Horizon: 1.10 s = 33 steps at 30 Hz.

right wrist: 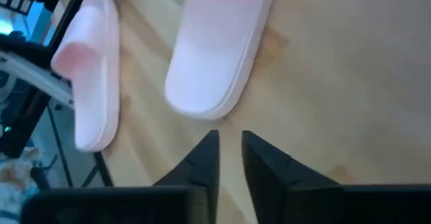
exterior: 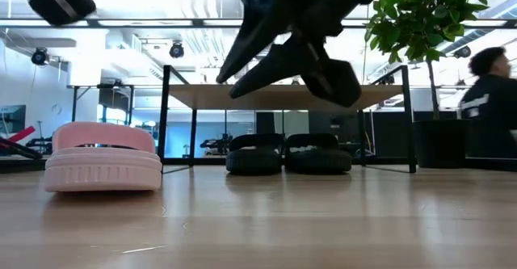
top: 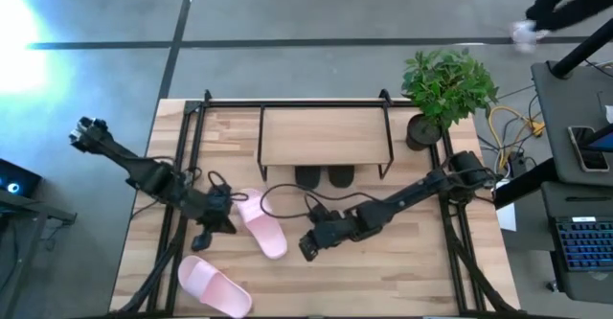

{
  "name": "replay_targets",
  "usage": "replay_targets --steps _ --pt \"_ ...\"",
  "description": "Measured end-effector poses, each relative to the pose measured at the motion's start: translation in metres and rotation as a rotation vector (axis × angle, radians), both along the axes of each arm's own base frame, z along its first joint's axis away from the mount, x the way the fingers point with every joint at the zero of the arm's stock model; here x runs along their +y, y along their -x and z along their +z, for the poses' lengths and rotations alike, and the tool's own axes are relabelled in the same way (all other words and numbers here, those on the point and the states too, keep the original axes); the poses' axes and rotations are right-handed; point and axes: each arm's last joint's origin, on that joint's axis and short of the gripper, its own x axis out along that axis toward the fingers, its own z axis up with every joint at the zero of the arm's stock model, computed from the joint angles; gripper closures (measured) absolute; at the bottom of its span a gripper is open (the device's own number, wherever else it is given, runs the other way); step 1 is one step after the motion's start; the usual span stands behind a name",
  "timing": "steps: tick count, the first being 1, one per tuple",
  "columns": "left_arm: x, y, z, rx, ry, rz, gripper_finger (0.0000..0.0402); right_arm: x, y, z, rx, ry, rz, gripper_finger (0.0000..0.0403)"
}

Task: Pick and place slides into the shelf
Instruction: Put the top pink slide on the shelf

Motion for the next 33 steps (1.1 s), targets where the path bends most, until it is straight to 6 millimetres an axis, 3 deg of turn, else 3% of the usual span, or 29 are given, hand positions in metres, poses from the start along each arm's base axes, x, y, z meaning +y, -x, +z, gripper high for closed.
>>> replay_targets --steps 4,8,14,18,23,28,33 --pt "-0.011 0.002 0.025 0.09 -0.099 0.006 0.0402 0.009 0.004 0.0 -0.001 -0.006 0.011 0.0293" --pt "-0.029 -0.005 0.036 0.159 -0.157 -0.041 0.0402 0.016 0.006 0.001 -0.001 -0.03 0.001 0.0254" --pt "-0.064 -0.011 0.025 0.306 -0.261 -0.174 0.0402 0.022 0.009 0.001 0.0 -0.051 -0.005 0.0216" --pt "-0.087 -0.005 0.017 0.455 -0.269 -0.302 0.0402 0.026 0.01 0.002 -0.013 -0.063 -0.023 0.0205" --pt "-0.114 0.008 0.015 0.516 -0.244 -0.386 0.0402 0.028 0.008 0.004 -0.051 -0.083 -0.041 0.0204" --pt "-0.117 0.014 0.02 0.472 -0.141 -0.214 0.0402 0.025 0.001 0.012 -0.161 -0.176 -0.209 0.0204" --pt "-0.09 0.027 0.049 0.244 -0.003 0.157 0.0402 0.021 -0.009 0.015 -0.302 -0.285 -0.399 0.0204"
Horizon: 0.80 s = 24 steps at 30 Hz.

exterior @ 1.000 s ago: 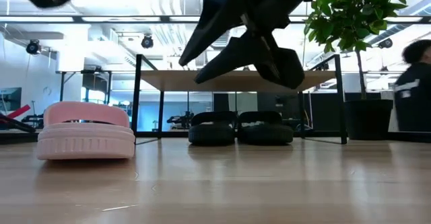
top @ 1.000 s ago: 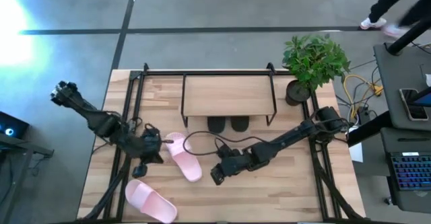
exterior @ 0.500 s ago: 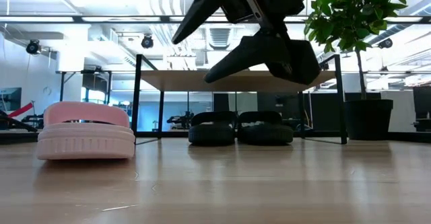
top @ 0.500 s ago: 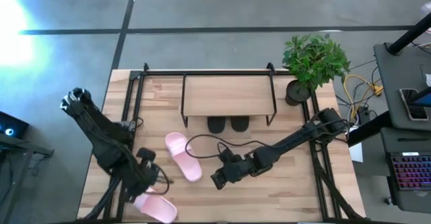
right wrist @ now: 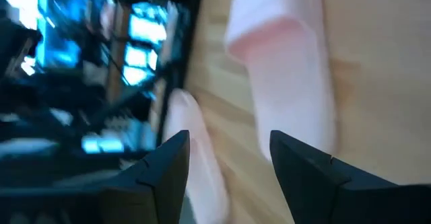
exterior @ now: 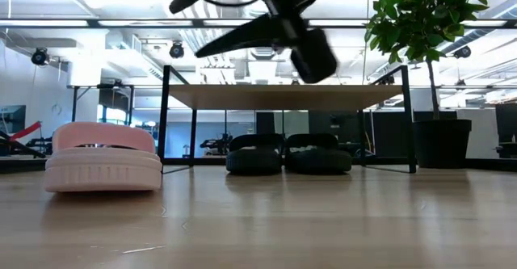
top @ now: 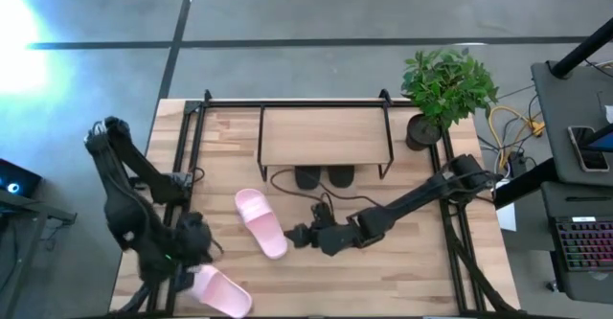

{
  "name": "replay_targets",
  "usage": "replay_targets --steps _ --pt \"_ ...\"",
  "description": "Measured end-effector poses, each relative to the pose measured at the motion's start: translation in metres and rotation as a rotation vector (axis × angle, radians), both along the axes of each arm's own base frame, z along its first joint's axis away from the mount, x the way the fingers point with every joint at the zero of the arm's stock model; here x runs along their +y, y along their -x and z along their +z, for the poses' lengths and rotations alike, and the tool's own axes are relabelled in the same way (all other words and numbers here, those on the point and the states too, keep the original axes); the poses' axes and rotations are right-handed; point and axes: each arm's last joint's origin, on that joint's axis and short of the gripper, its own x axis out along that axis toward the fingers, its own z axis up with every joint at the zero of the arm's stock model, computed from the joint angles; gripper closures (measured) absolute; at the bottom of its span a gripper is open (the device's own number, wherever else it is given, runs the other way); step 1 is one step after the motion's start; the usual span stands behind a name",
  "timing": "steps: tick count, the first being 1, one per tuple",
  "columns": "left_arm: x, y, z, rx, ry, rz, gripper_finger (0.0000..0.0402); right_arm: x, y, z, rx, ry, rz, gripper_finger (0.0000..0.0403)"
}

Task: Pick and place slides into the shelf
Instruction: Put the top pink slide on the shelf

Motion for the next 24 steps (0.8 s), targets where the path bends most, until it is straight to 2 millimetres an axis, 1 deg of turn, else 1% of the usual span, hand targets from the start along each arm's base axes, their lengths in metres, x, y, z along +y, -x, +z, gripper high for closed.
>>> replay_targets --steps 3,6,8,10,14,17,20,22,24 --pt "0.015 0.012 0.014 -0.146 0.038 0.151 0.0402 0.003 -0.006 -0.006 -0.056 -0.052 -0.03 0.0204" --pt "0.027 0.021 0.02 -0.232 0.064 0.222 0.0402 0.007 -0.014 -0.018 -0.067 -0.108 -0.057 0.0204" --pt "0.032 0.024 0.018 -0.255 0.062 0.246 0.0402 0.011 -0.022 -0.028 -0.059 -0.139 -0.081 0.0204" --pt "0.036 0.025 0.012 -0.269 0.047 0.272 0.0402 0.014 -0.032 -0.038 -0.058 -0.183 -0.108 0.0204" --pt "0.039 0.026 0.002 -0.272 0.016 0.268 0.0402 0.015 -0.058 -0.05 -0.082 -0.256 -0.166 0.0204" --pt "0.042 0.028 -0.002 -0.297 -0.02 0.249 0.0402 0.01 -0.082 -0.052 -0.122 -0.305 -0.207 0.0204" --pt "0.046 0.03 0.0 -0.349 -0.056 0.235 0.0402 -0.001 -0.106 -0.052 -0.15 -0.326 -0.245 0.0204" --pt "0.049 0.032 0.003 -0.385 -0.077 0.226 0.0402 -0.01 -0.118 -0.052 -0.131 -0.318 -0.271 0.0204" --pt "0.052 0.034 0.006 -0.416 -0.092 0.216 0.0402 -0.016 -0.126 -0.053 -0.073 -0.323 -0.304 0.0204"
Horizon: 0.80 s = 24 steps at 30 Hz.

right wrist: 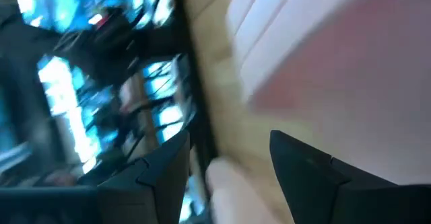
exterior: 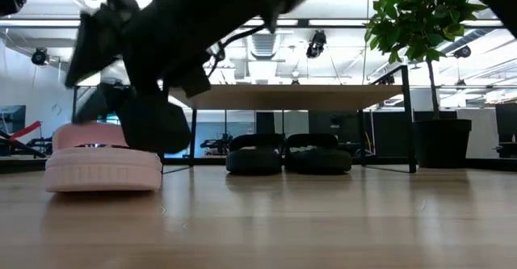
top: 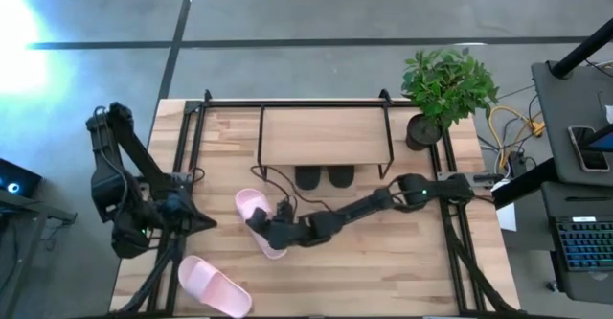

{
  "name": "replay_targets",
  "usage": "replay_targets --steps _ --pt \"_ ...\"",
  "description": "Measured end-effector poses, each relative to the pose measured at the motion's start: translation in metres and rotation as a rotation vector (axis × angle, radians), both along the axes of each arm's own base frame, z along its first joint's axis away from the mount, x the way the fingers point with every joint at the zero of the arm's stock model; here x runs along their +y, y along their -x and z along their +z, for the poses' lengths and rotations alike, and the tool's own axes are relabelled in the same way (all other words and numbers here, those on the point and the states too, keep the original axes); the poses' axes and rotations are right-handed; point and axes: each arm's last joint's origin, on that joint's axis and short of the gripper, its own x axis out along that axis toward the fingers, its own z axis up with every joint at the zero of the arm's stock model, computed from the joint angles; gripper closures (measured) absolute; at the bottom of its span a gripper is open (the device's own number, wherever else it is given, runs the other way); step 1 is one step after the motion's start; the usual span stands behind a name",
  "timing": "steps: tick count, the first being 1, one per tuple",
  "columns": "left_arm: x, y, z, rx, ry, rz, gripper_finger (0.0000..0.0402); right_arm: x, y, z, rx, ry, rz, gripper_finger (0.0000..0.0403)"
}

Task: Pick and place slides into the shelf
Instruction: Put the top pink slide on the shelf

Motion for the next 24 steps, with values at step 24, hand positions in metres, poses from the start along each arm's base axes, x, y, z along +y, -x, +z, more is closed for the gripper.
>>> replay_targets --steps 24 --pt "0.022 0.012 0.015 -0.104 -0.14 -0.133 0.0402 -0.027 -0.001 0.016 0.242 -0.043 -0.276 0.0216"
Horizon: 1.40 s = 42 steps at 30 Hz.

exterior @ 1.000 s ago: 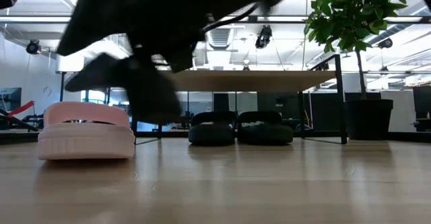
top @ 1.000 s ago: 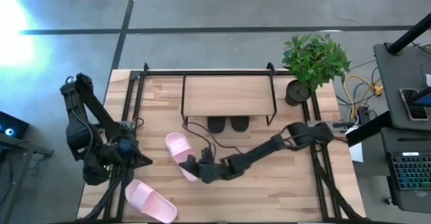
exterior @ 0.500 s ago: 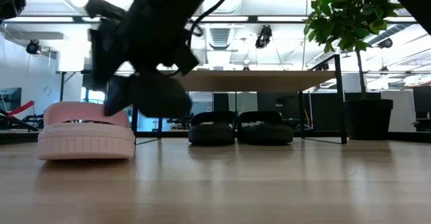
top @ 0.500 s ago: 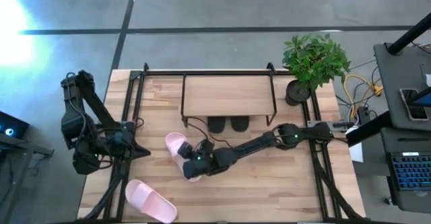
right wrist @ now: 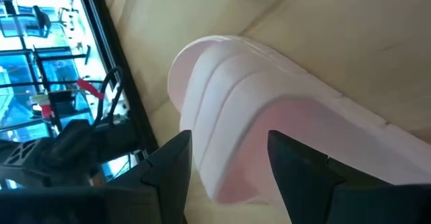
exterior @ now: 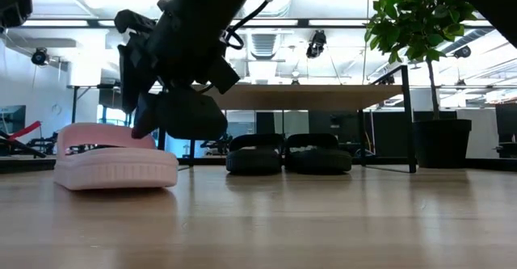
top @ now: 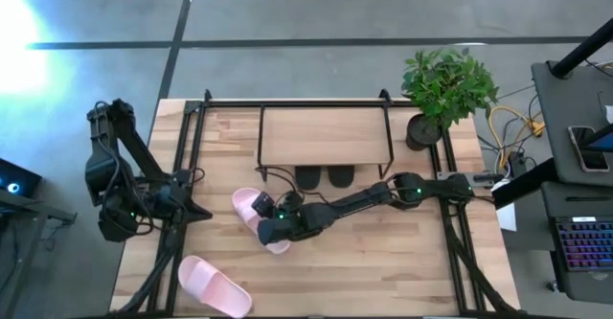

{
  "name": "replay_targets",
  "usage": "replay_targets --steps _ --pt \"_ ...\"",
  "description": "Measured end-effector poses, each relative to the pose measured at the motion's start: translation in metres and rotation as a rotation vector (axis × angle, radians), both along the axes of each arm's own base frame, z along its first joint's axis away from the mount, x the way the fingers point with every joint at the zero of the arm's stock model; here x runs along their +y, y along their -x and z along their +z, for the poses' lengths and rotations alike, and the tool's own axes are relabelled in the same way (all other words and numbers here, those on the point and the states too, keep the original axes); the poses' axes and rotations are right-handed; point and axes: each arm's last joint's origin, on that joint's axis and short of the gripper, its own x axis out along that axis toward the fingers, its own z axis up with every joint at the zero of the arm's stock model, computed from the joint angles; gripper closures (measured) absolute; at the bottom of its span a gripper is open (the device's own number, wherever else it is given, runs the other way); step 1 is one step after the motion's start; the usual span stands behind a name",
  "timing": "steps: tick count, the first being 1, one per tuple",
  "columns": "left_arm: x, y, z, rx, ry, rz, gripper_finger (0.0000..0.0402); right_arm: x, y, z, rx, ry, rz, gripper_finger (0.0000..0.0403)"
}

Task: Pick and place slides into the shelf
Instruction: Put the top pink slide on the shelf

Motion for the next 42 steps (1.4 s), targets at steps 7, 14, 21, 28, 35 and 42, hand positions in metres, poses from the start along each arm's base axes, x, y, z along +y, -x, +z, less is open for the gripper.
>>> replay_targets --steps 7,14,21,28,35,42 --pt "0.004 0.002 0.002 -0.011 -0.001 -0.01 0.0402 -0.009 -0.002 -0.002 -0.003 -0.005 -0.012 0.0216" --pt "0.004 0.002 0.002 -0.01 -0.003 -0.01 0.0402 -0.023 -0.005 -0.006 0.021 0.001 0.006 0.0216" --pt "0.002 0.001 0.001 -0.007 -0.008 -0.009 0.0402 -0.031 -0.01 -0.006 0.002 0.045 0.048 0.024" --pt "0.001 0.0 0.0 -0.004 -0.01 -0.007 0.0402 -0.03 -0.008 -0.014 0.029 0.03 0.079 0.0301" --pt "-0.001 -0.001 0.001 -0.008 -0.001 -0.007 0.0402 -0.03 -0.01 -0.019 -0.022 0.015 0.078 0.0333" --pt "-0.004 -0.002 0.001 -0.009 0.001 -0.008 0.0402 -0.032 -0.011 -0.017 -0.038 0.056 0.067 0.0324"
